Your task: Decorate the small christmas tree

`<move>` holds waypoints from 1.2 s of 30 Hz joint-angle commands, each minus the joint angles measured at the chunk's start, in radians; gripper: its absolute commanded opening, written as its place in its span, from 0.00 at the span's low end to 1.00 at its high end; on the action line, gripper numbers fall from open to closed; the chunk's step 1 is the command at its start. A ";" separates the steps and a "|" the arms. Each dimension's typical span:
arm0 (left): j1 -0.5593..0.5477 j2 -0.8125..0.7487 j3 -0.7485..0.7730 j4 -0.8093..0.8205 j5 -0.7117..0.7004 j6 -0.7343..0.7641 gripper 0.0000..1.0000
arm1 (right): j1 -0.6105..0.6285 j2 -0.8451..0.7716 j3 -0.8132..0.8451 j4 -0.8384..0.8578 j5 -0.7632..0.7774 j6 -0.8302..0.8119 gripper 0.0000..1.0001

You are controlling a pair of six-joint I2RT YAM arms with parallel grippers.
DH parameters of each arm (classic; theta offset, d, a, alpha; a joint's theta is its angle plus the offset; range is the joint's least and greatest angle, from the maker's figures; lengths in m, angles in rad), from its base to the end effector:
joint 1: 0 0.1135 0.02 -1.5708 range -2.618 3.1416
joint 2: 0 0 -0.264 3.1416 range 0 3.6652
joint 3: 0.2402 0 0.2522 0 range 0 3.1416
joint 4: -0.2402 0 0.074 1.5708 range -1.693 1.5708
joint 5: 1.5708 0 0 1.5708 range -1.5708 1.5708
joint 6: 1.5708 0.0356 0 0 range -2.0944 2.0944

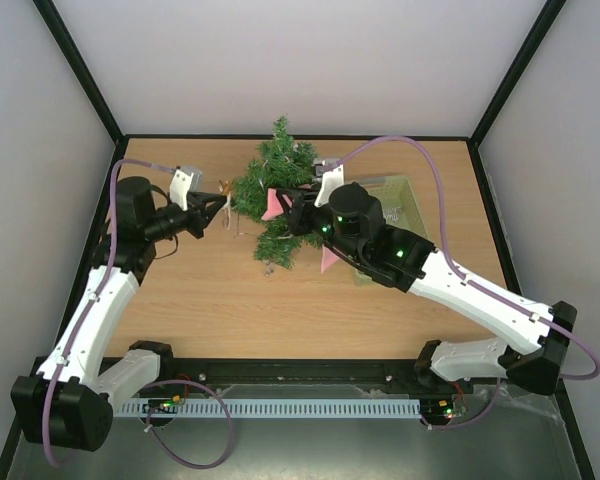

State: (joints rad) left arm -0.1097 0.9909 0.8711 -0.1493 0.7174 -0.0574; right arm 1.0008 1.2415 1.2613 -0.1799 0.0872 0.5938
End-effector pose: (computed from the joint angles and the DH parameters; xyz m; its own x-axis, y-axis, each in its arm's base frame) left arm 0.2190 -0.0477 0.3378 -0.3047 -0.0099 -0.9524 0.6961 0.6801 -0.2298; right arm 0.1572 0.2395 0.4107 -0.5146 0.2301 -0.8260 -0.6085 0.5806 0.5409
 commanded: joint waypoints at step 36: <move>0.008 0.070 0.127 -0.108 0.056 0.040 0.02 | -0.002 -0.008 0.002 -0.031 0.082 -0.043 0.32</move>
State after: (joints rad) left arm -0.1062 1.0489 0.9443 -0.2169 0.7403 -0.0406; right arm 1.0008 1.2514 1.2507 -0.1864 0.1268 0.5568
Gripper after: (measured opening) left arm 0.029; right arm 0.317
